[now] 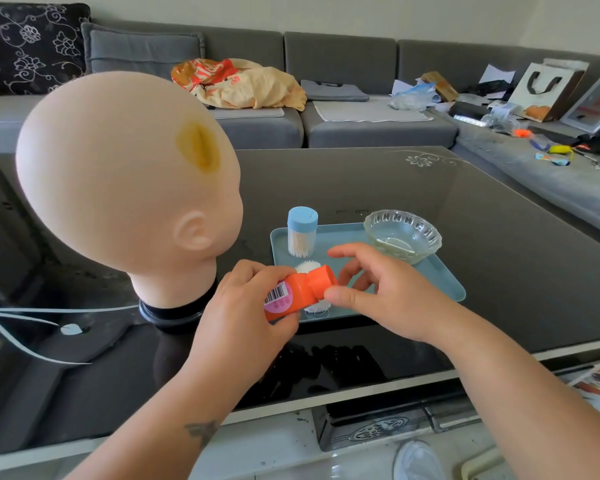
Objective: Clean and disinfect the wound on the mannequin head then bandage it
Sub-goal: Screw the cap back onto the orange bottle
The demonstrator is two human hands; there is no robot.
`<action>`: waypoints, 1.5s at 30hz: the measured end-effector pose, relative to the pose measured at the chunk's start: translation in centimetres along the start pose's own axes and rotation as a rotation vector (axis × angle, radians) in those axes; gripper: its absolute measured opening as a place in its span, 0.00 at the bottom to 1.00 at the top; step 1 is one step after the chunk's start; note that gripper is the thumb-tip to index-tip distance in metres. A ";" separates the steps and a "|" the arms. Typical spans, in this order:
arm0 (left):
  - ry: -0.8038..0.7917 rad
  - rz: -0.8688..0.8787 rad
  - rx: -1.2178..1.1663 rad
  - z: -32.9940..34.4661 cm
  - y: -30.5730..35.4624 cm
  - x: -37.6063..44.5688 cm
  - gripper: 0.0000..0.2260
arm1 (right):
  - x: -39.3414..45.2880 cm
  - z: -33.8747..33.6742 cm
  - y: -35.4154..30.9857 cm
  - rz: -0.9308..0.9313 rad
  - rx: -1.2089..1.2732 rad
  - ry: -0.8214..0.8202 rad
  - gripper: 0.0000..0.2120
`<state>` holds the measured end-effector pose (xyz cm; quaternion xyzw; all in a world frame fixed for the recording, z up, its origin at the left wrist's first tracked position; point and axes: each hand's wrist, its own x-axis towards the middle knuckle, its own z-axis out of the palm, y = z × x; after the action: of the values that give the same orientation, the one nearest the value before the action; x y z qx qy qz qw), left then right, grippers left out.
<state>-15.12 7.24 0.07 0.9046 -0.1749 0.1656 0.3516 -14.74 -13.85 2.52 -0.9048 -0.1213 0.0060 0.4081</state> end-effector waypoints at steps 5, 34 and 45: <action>-0.009 0.001 0.005 0.0 -0.1 0.0 0.21 | -0.1 0.1 0.3 -0.082 -0.085 -0.033 0.18; -0.006 0.000 0.021 -0.1 -0.1 0.0 0.21 | 0.0 0.6 0.1 -0.060 -0.055 -0.005 0.28; -0.013 0.016 -0.019 -0.1 -0.1 -0.1 0.22 | 0.0 0.9 0.0 -0.135 -0.067 0.026 0.15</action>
<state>-15.16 7.39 0.01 0.9009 -0.1858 0.1610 0.3576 -14.81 -13.25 1.91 -0.9078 -0.1768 -0.0371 0.3784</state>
